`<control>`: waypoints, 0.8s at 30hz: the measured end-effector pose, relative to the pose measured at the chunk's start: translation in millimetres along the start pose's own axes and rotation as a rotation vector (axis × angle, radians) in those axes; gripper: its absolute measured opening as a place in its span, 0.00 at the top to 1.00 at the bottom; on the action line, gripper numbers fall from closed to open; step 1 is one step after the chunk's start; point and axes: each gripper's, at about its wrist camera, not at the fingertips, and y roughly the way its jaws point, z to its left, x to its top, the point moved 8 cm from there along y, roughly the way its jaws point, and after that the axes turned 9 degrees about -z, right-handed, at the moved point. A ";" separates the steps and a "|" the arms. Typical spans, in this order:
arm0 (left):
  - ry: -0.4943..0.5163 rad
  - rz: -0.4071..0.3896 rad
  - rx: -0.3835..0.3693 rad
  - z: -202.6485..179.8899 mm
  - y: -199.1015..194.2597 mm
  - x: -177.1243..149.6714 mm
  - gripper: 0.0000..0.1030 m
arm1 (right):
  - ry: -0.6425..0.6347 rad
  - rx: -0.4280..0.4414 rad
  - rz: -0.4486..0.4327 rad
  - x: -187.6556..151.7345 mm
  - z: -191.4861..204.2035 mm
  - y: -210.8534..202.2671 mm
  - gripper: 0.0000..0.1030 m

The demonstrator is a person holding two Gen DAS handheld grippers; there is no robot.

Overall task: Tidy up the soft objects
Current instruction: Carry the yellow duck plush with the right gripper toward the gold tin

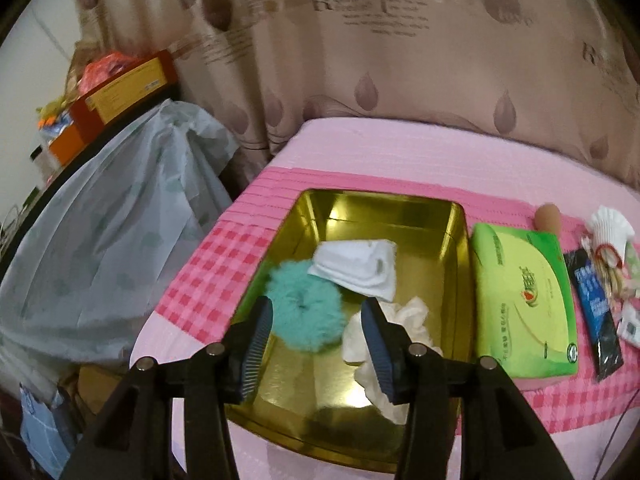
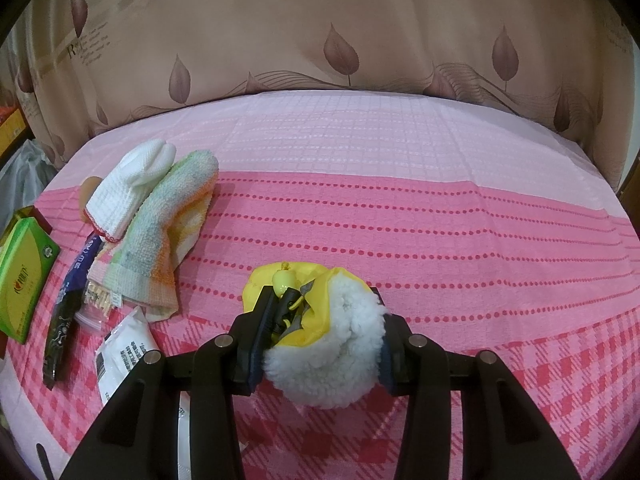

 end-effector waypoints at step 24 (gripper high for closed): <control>-0.189 0.070 0.065 49.5 20.2 -14.9 0.54 | 0.028 -0.014 -0.078 21.0 7.4 -57.2 0.68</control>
